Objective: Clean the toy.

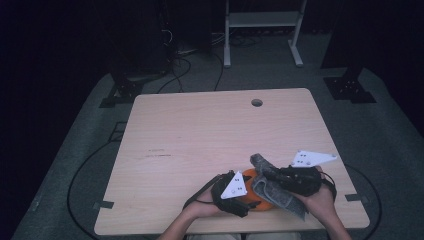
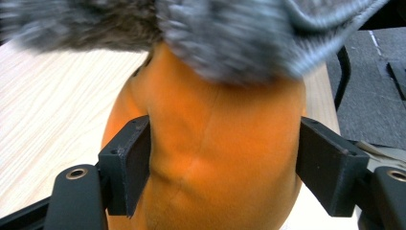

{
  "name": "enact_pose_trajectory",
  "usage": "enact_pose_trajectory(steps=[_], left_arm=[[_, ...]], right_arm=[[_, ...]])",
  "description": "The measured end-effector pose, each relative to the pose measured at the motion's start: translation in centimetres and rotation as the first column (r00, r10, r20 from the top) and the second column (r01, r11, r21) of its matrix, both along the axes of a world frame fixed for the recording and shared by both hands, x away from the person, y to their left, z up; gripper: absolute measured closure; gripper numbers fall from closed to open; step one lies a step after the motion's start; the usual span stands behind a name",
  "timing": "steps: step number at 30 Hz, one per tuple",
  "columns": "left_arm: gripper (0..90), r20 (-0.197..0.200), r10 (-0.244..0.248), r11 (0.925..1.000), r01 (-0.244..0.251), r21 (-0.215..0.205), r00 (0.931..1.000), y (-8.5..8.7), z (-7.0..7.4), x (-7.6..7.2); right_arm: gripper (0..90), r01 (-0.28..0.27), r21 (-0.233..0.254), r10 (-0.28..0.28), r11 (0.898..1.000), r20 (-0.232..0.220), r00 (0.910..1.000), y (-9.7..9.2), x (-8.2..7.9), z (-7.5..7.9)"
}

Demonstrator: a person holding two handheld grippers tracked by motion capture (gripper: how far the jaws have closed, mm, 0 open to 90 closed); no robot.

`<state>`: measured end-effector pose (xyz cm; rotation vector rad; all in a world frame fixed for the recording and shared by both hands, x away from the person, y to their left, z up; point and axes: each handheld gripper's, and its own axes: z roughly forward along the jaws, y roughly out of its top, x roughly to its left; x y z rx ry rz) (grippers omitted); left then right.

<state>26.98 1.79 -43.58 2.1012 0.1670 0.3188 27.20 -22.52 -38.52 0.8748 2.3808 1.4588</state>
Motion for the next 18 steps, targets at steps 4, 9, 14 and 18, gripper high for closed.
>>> enact_pose_trajectory(steps=[4, 9, 14, 18], left_arm=[[26.1, -0.040, 0.023, 0.9994, -0.024, -0.027, 0.9989, 0.5, 0.0, 0.5], [26.4, -0.146, 0.083, 0.9896, -0.099, -0.104, 0.9857, 1.9, -0.2, 2.1], [26.4, -0.179, 0.112, 0.9816, -0.137, -0.133, 0.9774, 2.3, -0.2, 2.6], [26.9, -0.148, 0.128, 0.9826, -0.145, -0.116, 0.9808, 1.4, -0.1, 2.0]], right_arm=[[79.2, 0.058, 0.031, -0.056, 0.998, -0.052, 0.9971, -2.3, 0.8, -1.3], [79.4, 0.079, 0.034, -0.076, 0.996, -0.094, 0.9927, -3.6, 0.9, -2.3], [79.6, 0.044, 0.049, -0.040, 0.998, -0.083, 0.9958, -3.1, 0.6, -1.7], [79.6, 0.007, 0.027, -0.006, 1.000, -0.035, 0.9994, -1.6, -0.2, -0.4]])
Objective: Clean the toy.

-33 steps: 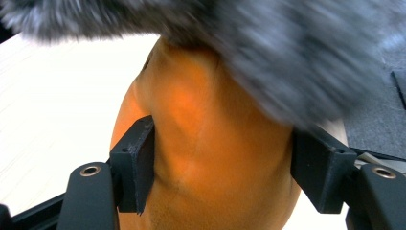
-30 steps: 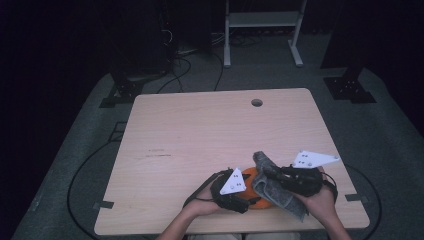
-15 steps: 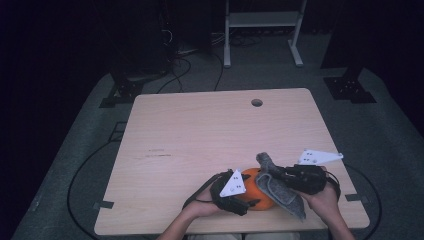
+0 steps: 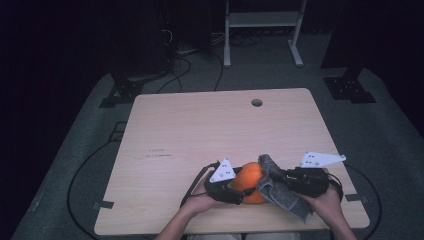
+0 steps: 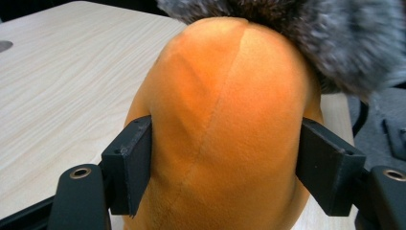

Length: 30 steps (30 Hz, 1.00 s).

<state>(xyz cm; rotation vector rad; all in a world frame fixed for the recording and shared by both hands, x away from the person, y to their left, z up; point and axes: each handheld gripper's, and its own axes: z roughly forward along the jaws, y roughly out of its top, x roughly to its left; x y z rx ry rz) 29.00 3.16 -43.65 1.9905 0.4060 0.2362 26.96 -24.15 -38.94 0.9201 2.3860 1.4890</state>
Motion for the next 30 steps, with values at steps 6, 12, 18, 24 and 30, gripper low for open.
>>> enact_pose_trajectory(steps=[6, 12, 18, 24, 30], left_arm=[[26.3, 0.078, -0.018, 0.9986, 0.014, 0.051, 0.9968, -2.0, 0.1, -1.3], [25.2, 0.081, -0.039, 0.9990, 0.037, 0.024, 0.9960, -1.7, -0.1, -1.2], [17.8, 0.098, -0.064, 0.9979, 0.063, 0.018, 0.9932, -1.4, 0.2, -0.9], [10.9, 0.014, -0.086, 0.9958, 0.086, 0.031, 0.9962, -1.0, -0.4, 0.3], [34.2, 0.057, -0.082, 0.9951, 0.079, 0.059, 0.9950, -0.8, 0.1, -0.2]], right_arm=[[79.6, -0.089, -0.021, 0.090, 0.996, 0.058, 0.9942, 3.1, -1.3, 1.7], [79.5, -0.046, -0.043, 0.049, 0.998, 0.049, 0.9976, 2.1, -0.7, 1.2], [79.4, 0.006, 0.008, -0.006, 1.000, -0.004, 1.0000, -0.8, 0.0, 0.3], [79.2, -0.030, 0.004, 0.030, 1.000, -0.002, 0.9995, -0.4, -0.1, 0.3], [79.1, -0.011, 0.021, 0.011, 1.000, 0.004, 0.9999, -0.1, -0.2, 0.3]])
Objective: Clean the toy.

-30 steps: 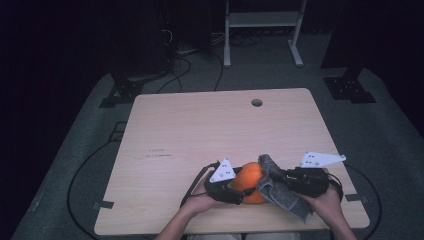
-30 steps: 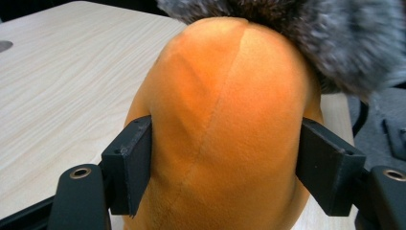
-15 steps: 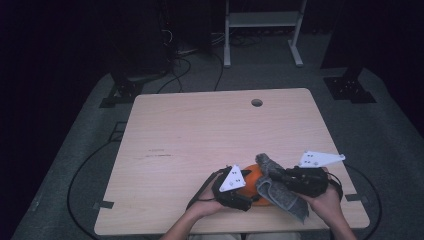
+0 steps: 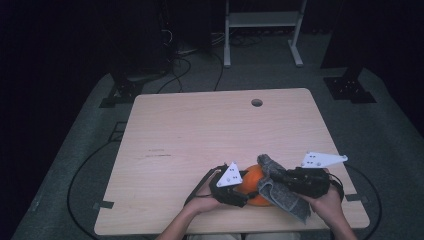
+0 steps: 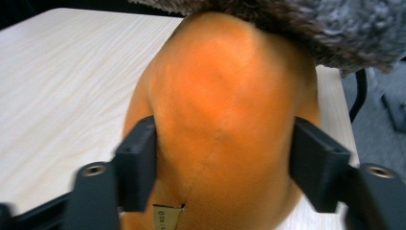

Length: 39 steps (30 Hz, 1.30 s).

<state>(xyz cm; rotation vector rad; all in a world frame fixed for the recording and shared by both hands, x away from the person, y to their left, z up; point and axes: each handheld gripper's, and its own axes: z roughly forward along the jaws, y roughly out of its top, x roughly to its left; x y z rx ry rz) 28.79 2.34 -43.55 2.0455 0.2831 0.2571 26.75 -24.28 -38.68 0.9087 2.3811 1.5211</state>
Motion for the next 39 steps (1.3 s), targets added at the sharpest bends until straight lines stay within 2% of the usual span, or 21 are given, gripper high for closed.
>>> enact_pose_trajectory(steps=[3, 4, 6, 8, 9, 10, 11, 13, 14, 17, 19, 22, 25, 26, 27, 30, 33, 37, 39], left_arm=[[37.6, 0.067, 0.038, 0.9988, -0.040, 0.028, 0.9970, 0.5, 1.3, -0.4], [37.6, 0.098, 0.064, 0.9969, -0.068, 0.040, 0.9931, 0.8, 1.9, -0.3], [37.7, 0.114, 0.099, 0.9935, -0.105, 0.045, 0.9886, 1.2, 2.5, -0.1], [37.5, 0.153, 0.153, 0.9837, -0.166, 0.070, 0.9763, 1.3, 2.7, -0.1], [37.3, 0.159, 0.175, 0.9785, -0.190, 0.081, 0.9716, 1.2, 2.6, 0.0], [36.8, 0.154, 0.189, 0.9732, -0.206, 0.103, 0.9698, 1.1, 2.3, 0.1], [35.8, 0.139, 0.196, 0.9700, -0.213, 0.118, 0.9707, 1.1, 1.9, 0.3], [31.5, 0.069, 0.178, 0.9770, -0.184, 0.107, 0.9817, 1.3, 1.4, 0.6], [27.6, 0.045, 0.160, 0.9805, -0.164, 0.108, 0.9861, 1.4, 1.4, 0.7], [25.4, 0.015, 0.092, 0.9909, -0.093, 0.097, 0.9957, 1.8, 1.4, 0.7], [25.3, -0.023, 0.041, 0.9960, -0.039, 0.080, 0.9989, 2.0, 1.4, 0.7], [25.3, -0.091, -0.035, 0.9979, 0.040, 0.050, 0.9953, 2.4, 1.8, 0.8], [24.4, -0.085, -0.076, 0.9956, 0.080, 0.049, 0.9935, 2.7, 2.5, 0.7], [22.8, -0.064, -0.077, 0.9951, 0.081, 0.056, 0.9950, 2.8, 2.7, 0.6], [22.5, -0.049, -0.072, 0.9957, 0.075, 0.055, 0.9962, 2.8, 3.0, 0.6], [21.1, -0.043, -0.053, 0.9981, 0.054, 0.029, 0.9977, 2.7, 3.7, 1.3], [21.1, -0.069, -0.041, 0.9991, 0.042, 0.010, 0.9968, 2.0, 4.3, 2.9], [20.6, -0.083, -0.023, 0.9965, 0.030, 0.078, 0.9963, 0.5, 4.3, 4.7], [21.8, -0.104, -0.048, 0.9911, 0.061, 0.118, 0.9934, -0.1, 3.8, 5.2]], right_arm=[[79.3, 0.026, 0.022, -0.026, 0.999, 0.041, 0.9988, 0.7, -0.3, 0.5], [79.3, 0.034, 0.019, -0.035, 0.999, 0.048, 0.9982, 1.0, -0.3, 0.5], [79.3, 0.061, 0.017, -0.062, 0.998, 0.058, 0.9964, 1.9, 0.2, 0.5], [79.3, 0.079, 0.030, -0.080, 0.996, 0.050, 0.9955, 2.4, 1.0, 0.5], [79.3, 0.089, 0.043, -0.091, 0.995, 0.043, 0.9949, 2.7, 1.5, 0.4], [79.3, 0.095, 0.049, -0.097, 0.994, 0.035, 0.9947, 3.0, 2.1, 0.3], [79.2, 0.097, 0.034, -0.098, 0.995, 0.027, 0.9948, 3.3, 2.6, 0.0], [78.8, 0.099, -0.001, -0.099, 0.995, -0.002, 0.9951, 3.8, 3.5, -0.8], [78.5, 0.089, 0.011, -0.088, 0.996, -0.022, 0.9958, 3.6, 3.8, -1.2], [78.1, 0.062, -0.006, -0.062, 0.998, -0.038, 0.9974, 2.7, 3.6, -1.7], [78.1, 0.049, -0.006, -0.049, 0.999, -0.055, 0.9973, 2.0, 3.3, -2.0], [77.8, 0.012, -0.007, -0.013, 1.000, -0.062, 0.9980, 1.1, 2.6, -2.5], [77.5, -0.030, -0.007, 0.029, 1.000, -0.049, 0.9983, 0.4, 2.0, -3.2], [77.5, -0.038, -0.018, 0.037, 0.999, -0.044, 0.9983, 0.2, 1.8, -3.3], [77.5, -0.044, -0.025, 0.043, 0.999, -0.043, 0.9982, 0.1, 1.7, -3.3], [77.6, -0.073, -0.036, 0.071, 0.997, -0.043, 0.9965, -0.4, 1.4, -3.4], [77.7, -0.108, -0.033, 0.107, 0.994, -0.042, 0.9934, -0.4, 1.0, -3.6], [77.6, -0.136, -0.026, 0.135, 0.990, -0.050, 0.9896, -0.6, 0.7, -3.6], [77.7, -0.138, 0.004, 0.138, 0.990, -0.060, 0.9886, -1.2, 0.5, -3.6]])
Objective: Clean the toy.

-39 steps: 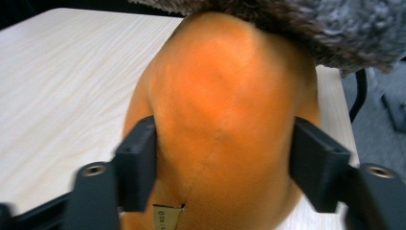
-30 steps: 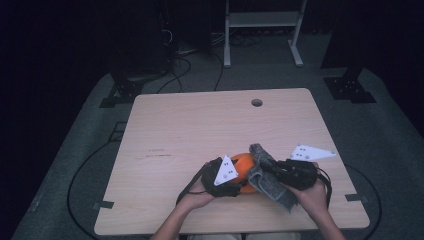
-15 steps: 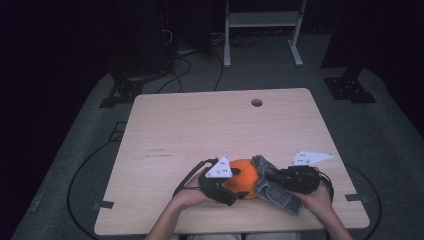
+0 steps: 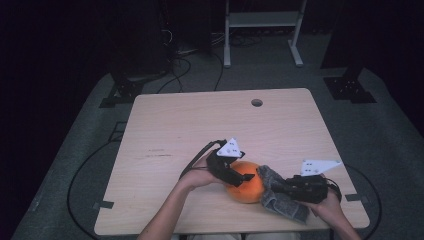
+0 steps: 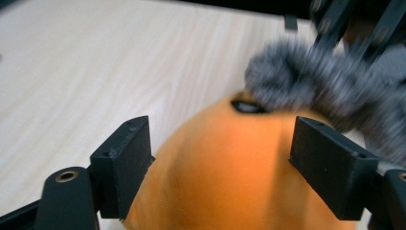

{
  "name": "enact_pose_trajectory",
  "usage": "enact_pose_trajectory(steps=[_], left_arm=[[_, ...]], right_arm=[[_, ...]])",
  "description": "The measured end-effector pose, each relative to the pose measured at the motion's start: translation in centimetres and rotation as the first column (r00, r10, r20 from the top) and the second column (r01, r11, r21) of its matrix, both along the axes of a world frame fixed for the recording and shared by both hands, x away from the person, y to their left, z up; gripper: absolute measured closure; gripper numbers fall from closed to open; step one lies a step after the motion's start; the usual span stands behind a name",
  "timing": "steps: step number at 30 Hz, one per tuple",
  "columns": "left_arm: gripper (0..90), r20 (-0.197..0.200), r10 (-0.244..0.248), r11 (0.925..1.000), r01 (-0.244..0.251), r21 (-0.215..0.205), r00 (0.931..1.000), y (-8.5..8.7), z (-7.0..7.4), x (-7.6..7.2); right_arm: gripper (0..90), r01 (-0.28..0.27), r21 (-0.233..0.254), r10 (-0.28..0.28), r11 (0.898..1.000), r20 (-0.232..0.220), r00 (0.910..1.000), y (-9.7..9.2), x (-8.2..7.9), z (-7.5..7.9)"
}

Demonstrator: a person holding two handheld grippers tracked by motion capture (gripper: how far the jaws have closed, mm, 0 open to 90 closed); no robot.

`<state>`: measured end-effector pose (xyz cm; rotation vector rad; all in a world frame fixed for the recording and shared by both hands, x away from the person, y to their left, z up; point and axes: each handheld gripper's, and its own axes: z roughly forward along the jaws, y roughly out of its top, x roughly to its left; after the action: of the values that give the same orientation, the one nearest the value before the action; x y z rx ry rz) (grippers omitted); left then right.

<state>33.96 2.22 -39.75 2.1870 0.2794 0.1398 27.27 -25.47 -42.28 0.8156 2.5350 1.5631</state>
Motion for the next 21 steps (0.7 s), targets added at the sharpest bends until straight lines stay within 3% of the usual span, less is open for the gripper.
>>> enact_pose_trajectory(steps=[3, 5, 9, 14, 16, 19, 21], left_arm=[[23.6, -0.047, -0.053, 0.9984, 0.053, 0.018, 0.9975, -0.6, -0.9, 0.0], [23.8, -0.062, -0.052, 0.9977, 0.054, 0.041, 0.9968, -1.0, -1.5, -0.3], [28.4, -0.047, -0.037, 0.9985, 0.039, 0.038, 0.9982, -1.2, -2.0, -0.8], [51.2, 0.006, 0.005, 0.9972, -0.005, 0.074, 1.0000, -1.0, -2.0, -2.0], [54.5, 0.002, 0.013, 0.9976, -0.013, 0.068, 0.9999, -0.9, -1.7, -2.1], [56.9, 0.002, 0.037, 0.9991, -0.037, 0.020, 0.9993, -0.5, -1.1, -2.2], [56.8, 0.037, 0.049, 0.9985, -0.050, 0.023, 0.9981, -0.1, -0.6, -2.2]], right_arm=[[77.7, 0.007, 0.078, -0.004, 0.997, -0.032, 0.9995, -1.7, -0.2, -0.1], [77.7, 0.021, 0.111, -0.016, 0.994, -0.045, 0.9988, -2.6, -0.4, -0.2], [77.7, 0.068, 0.153, -0.060, 0.986, -0.060, 0.9964, -4.2, -0.5, -0.2], [77.7, 0.112, 0.204, -0.100, 0.973, -0.067, 0.9927, -5.2, -0.4, 0.0], [77.6, 0.134, 0.203, -0.123, 0.970, -0.068, 0.9901, -5.5, -0.3, 0.0], [77.5, 0.173, 0.196, -0.163, 0.965, -0.069, 0.9843, -6.0, -0.2, 0.0], [77.5, 0.212, 0.172, -0.204, 0.962, -0.065, 0.9769, -6.3, -0.1, 0.1]])
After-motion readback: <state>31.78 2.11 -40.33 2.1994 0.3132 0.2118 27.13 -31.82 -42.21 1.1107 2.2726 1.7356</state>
